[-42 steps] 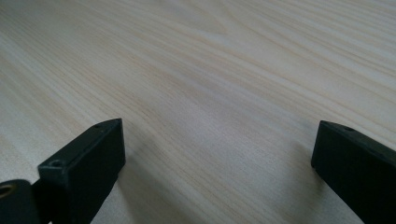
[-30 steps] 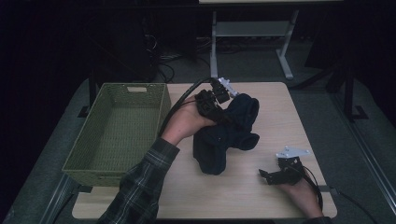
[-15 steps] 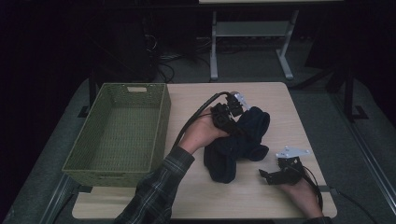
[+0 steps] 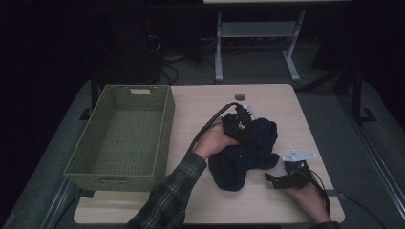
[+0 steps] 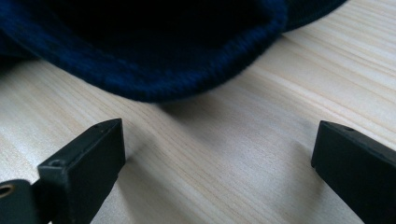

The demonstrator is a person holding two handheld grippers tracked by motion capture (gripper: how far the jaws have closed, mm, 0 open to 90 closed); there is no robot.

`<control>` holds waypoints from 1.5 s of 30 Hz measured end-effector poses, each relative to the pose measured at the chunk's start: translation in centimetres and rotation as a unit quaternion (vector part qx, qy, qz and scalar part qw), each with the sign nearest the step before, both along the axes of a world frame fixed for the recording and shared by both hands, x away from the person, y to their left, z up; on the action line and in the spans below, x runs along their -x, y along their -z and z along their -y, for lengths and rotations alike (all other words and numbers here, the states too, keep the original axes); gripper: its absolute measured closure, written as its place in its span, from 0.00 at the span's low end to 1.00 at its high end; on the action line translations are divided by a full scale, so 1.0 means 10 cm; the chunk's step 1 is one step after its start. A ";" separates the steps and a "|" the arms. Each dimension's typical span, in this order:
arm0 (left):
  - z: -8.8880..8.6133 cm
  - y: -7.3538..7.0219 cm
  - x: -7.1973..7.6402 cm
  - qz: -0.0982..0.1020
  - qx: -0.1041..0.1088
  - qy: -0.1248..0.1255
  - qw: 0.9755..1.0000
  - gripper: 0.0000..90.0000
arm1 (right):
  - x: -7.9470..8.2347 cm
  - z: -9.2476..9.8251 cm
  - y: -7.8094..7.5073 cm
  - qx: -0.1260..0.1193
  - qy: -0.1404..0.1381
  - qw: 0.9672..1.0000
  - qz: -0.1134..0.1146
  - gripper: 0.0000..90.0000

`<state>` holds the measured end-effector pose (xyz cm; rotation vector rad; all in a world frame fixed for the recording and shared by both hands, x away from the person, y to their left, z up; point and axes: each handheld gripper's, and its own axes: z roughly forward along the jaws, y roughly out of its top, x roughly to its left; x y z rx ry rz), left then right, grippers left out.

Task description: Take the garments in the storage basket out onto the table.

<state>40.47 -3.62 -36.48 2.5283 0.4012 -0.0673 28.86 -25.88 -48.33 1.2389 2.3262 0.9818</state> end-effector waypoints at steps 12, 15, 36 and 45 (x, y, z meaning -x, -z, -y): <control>0.00 0.30 -0.16 -0.006 -0.028 -0.021 0.999 0.82 | 0.00 0.00 0.00 -0.003 0.002 1.000 -0.002 0.02; 0.00 0.37 -0.19 -0.004 -0.037 -0.023 0.999 0.81 | 0.00 0.00 0.00 -0.001 0.001 1.000 -0.001 0.02; -0.09 0.45 -0.25 0.005 -0.043 -0.051 0.998 0.52 | 0.00 0.00 0.00 -0.001 0.002 1.000 -0.001 0.02; -0.27 0.16 -0.18 0.038 -0.010 -0.072 0.997 0.37 | 0.00 0.00 0.00 -0.001 0.002 1.000 -0.002 0.02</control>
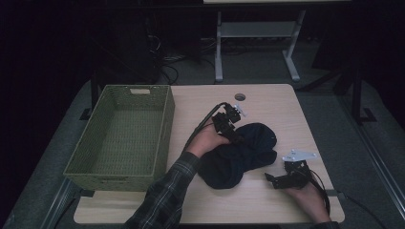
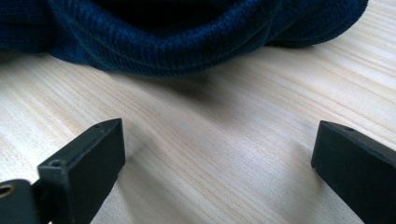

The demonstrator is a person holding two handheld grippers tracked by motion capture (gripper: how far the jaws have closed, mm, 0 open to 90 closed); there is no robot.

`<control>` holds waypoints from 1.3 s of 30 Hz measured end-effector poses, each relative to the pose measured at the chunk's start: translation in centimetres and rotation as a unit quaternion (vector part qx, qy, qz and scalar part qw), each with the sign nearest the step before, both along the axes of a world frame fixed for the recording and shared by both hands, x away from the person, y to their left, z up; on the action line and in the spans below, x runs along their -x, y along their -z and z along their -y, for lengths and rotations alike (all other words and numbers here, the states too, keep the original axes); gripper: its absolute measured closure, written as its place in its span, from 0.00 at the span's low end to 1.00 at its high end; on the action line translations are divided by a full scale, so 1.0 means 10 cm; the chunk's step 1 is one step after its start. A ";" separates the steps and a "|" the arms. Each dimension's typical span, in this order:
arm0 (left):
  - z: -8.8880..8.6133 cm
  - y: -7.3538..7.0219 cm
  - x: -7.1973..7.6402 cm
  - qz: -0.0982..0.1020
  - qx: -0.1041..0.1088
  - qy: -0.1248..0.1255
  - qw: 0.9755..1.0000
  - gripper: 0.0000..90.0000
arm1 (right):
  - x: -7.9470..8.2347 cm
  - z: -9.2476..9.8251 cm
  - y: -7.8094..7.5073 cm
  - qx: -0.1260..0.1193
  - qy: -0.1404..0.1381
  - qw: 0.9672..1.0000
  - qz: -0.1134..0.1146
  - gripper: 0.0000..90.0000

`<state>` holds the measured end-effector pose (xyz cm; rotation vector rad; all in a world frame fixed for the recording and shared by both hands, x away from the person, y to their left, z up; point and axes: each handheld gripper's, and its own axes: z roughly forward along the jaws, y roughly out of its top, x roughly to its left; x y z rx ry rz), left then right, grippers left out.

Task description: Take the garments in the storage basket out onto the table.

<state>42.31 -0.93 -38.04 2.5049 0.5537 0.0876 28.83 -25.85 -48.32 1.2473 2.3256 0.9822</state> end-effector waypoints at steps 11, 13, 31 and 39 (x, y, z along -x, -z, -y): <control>-0.31 -0.21 0.23 0.011 0.001 0.000 1.000 0.70 | 0.00 0.00 0.00 0.001 -0.001 1.000 0.001 0.02; -0.37 -0.20 0.28 0.007 0.004 -0.003 1.000 0.78 | 0.00 0.00 0.00 0.001 -0.001 1.000 0.001 0.02; -0.72 0.38 0.57 -0.014 -0.057 -0.065 0.996 1.00 | 0.00 0.00 0.00 0.001 -0.001 1.000 0.001 0.02; -0.76 0.61 0.49 -0.029 -0.077 -0.078 0.994 1.00 | 0.00 0.00 0.00 0.001 -0.001 1.000 0.001 0.02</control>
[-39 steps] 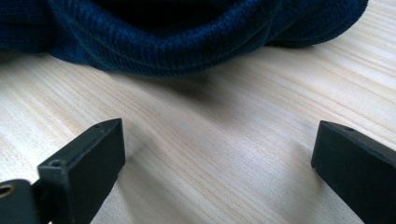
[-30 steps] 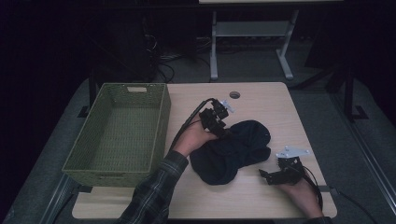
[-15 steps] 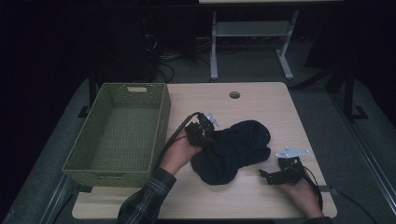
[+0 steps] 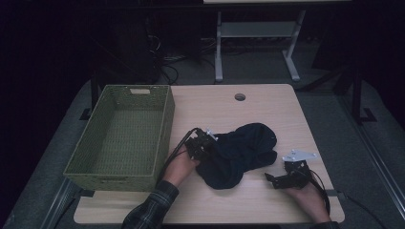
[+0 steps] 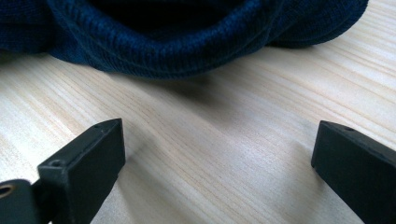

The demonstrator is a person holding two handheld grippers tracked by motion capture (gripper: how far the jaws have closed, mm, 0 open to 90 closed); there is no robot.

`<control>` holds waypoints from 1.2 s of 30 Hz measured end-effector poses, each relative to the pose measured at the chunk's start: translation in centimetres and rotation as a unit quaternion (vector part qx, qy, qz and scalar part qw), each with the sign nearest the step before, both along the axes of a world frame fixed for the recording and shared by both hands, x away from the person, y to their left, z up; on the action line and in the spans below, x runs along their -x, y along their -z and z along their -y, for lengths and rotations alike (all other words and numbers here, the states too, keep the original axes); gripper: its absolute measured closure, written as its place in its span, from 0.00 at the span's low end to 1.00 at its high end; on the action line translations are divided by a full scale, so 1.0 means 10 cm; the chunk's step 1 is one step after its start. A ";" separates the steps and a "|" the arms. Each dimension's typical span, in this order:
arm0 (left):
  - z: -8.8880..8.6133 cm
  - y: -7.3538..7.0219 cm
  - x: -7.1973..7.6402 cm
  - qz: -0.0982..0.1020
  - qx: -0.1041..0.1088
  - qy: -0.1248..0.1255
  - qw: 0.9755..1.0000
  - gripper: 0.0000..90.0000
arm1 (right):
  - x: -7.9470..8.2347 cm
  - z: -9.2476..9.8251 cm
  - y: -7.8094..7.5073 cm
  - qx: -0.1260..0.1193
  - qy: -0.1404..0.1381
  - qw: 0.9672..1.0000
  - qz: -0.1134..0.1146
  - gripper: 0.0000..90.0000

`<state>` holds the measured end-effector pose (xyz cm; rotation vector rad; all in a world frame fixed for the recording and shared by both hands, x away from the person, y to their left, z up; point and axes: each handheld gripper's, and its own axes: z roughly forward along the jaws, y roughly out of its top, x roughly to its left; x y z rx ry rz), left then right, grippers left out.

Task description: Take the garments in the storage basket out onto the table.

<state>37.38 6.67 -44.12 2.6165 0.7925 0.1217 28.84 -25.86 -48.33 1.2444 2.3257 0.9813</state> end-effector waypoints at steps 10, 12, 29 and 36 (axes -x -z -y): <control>0.03 0.02 0.18 -0.012 0.017 0.019 1.000 1.00 | 0.00 0.00 0.00 -0.001 -0.001 1.000 0.000 0.03; 0.04 0.02 0.22 -0.013 0.019 0.025 0.999 1.00 | 0.01 0.02 -0.01 0.001 -0.002 1.000 0.000 0.05; 0.03 0.05 0.50 -0.017 0.047 0.051 0.997 1.00 | -0.01 0.38 -0.44 -0.034 -0.003 0.999 0.037 0.25; 0.02 0.06 0.49 -0.015 0.052 0.053 0.997 1.00 | -0.33 0.45 -0.64 -0.048 -0.012 0.998 0.023 0.33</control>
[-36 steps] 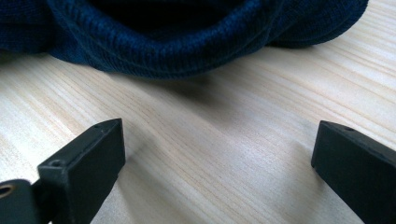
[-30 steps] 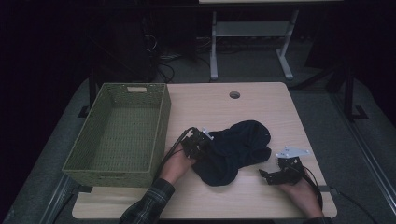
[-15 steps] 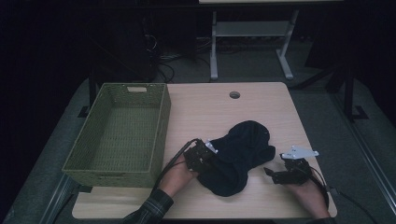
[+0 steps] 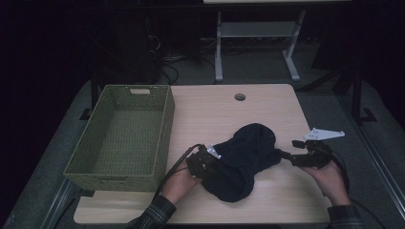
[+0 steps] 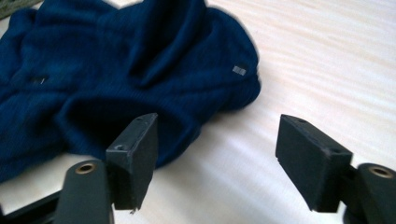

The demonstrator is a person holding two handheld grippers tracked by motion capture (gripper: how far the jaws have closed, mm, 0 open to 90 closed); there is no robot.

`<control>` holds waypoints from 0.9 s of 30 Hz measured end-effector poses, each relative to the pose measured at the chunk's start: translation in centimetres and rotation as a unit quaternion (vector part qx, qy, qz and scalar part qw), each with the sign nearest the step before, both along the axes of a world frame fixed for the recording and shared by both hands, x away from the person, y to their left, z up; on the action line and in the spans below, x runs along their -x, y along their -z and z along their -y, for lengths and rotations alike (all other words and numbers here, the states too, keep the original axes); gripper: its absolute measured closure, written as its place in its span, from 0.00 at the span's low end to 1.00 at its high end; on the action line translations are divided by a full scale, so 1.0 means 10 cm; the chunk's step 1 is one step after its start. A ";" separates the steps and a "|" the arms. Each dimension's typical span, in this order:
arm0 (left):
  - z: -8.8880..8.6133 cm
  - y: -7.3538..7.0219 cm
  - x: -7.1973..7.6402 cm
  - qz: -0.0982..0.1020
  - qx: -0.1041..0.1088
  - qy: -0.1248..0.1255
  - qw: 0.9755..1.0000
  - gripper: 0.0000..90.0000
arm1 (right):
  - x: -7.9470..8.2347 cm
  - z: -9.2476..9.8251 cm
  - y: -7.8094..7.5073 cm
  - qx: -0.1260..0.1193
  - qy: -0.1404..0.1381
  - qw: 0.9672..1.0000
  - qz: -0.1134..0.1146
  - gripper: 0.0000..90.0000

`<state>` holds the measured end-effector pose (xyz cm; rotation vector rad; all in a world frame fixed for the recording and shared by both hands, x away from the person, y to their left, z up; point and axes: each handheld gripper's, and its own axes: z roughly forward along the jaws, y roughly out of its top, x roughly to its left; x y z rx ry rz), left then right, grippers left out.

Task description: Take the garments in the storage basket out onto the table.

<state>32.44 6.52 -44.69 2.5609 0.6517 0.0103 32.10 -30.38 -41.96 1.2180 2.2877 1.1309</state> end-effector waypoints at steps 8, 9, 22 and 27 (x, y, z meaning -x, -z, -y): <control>-0.01 0.00 -0.01 -0.003 0.004 0.000 1.000 1.00 | -0.52 -0.02 -0.10 -0.015 -0.002 1.000 -0.013 0.38; 0.00 0.00 0.00 -0.003 0.004 -0.001 1.000 1.00 | -0.58 -0.03 -0.09 -0.016 -0.003 1.000 -0.011 0.39; 0.00 0.00 0.00 -0.003 0.003 -0.002 1.000 1.00 | -1.01 -0.22 0.11 -0.023 -0.047 0.998 -0.044 0.42; 0.00 0.00 -0.01 -0.003 0.003 -0.001 1.000 1.00 | -1.07 -0.28 0.24 -0.018 -0.058 0.996 -0.064 0.48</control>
